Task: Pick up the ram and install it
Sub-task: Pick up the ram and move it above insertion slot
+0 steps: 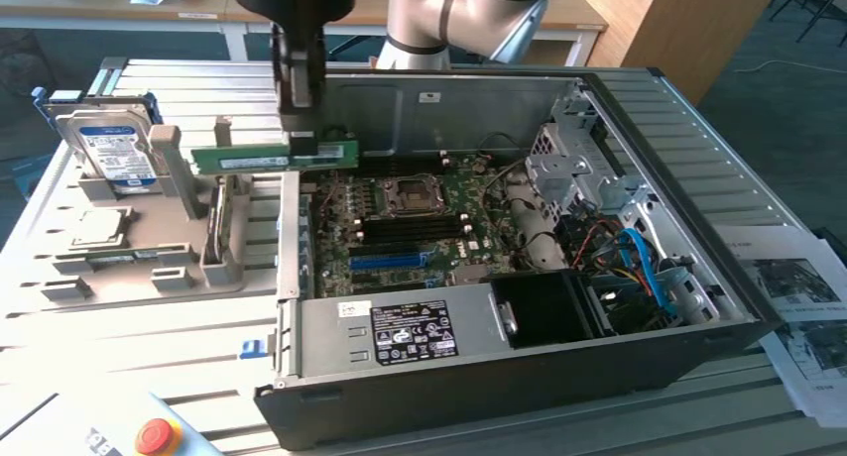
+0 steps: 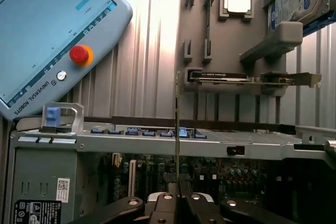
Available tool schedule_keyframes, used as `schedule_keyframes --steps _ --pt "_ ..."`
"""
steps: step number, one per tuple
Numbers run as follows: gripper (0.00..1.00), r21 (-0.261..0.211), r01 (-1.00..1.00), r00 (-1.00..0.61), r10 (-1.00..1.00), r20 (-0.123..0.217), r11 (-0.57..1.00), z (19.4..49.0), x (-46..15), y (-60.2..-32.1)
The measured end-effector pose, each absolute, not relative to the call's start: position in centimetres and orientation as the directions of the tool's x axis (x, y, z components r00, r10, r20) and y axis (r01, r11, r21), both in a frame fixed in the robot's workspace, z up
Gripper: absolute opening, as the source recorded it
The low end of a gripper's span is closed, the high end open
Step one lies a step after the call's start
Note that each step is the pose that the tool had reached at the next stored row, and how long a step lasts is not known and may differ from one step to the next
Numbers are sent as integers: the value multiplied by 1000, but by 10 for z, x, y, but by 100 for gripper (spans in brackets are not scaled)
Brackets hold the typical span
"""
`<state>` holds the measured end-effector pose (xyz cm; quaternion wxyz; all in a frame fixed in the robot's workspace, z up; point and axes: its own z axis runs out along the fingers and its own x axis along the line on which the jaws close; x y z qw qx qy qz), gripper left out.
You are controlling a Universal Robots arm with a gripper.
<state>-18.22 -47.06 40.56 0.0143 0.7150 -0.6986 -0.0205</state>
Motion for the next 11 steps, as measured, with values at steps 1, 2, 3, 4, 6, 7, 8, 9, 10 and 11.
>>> schedule_keyframes --steps 1,2,3,4,6,7,8,9,10,11 --pt "12 49 -999 23 -1000 -10 -23 406 -179 -471" --pt "12 49 -999 23 -1000 -10 -23 406 -175 -471" --pt "12 49 -999 23 -1000 -10 -24 406 -172 -472" --pt "12 49 -999 23 -1000 -10 -23 406 -169 -472" --pt "12 49 -999 23 -1000 -11 -23 406 -162 -473" --pt "12 49 -999 23 -1000 -11 -24 406 -159 -473" --pt "12 49 -999 23 -1000 -11 -24 406 -155 -474" --pt "12 49 -999 23 -1000 -11 -24 406 -152 -474" --pt "12 49 -999 23 -1000 -12 -23 406 -149 -475" --pt "12 49 -999 23 -1000 -12 -23 406 -146 -475"
